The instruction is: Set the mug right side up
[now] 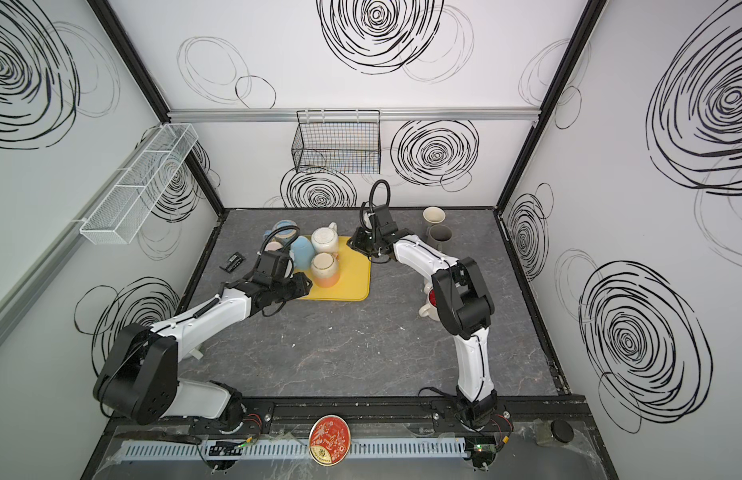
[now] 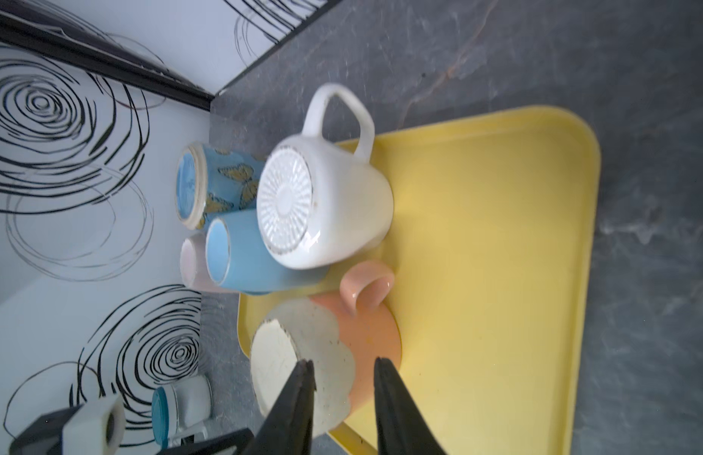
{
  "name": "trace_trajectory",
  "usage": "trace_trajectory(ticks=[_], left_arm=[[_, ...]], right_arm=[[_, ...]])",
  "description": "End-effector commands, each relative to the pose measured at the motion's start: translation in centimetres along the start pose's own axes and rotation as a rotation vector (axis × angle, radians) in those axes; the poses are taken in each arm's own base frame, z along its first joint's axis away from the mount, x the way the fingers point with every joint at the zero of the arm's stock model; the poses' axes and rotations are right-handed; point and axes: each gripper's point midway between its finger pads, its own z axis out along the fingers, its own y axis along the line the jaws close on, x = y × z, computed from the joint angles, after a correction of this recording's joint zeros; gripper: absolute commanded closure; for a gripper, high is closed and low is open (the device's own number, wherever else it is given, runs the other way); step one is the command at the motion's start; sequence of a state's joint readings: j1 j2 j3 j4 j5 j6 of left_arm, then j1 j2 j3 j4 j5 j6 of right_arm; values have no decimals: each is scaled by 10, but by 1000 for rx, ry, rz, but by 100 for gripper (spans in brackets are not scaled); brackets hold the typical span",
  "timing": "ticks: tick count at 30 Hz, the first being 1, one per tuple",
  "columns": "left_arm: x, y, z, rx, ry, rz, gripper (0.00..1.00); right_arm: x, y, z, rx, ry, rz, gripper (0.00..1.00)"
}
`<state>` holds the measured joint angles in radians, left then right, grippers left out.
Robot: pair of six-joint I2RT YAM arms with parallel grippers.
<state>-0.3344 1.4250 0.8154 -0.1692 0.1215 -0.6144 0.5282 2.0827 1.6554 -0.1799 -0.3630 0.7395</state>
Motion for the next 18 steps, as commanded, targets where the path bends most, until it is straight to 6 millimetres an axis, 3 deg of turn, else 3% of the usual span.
trace_trajectory(ticks=[1,5,10,18], left_arm=[[-4,-11,5,65,-4,-23,59],[-5,-22,8,114,15,-14,59],[1,-25,17,140,50,-37,58],[-4,-2,32,132,72,-123,57]], right_arm=[[12,-1,27,9,70,-37,69],[13,3,54,-17,116,-67,69],[26,6,73,-50,170,-78,71],[62,0,83,-54,268,-94,72]])
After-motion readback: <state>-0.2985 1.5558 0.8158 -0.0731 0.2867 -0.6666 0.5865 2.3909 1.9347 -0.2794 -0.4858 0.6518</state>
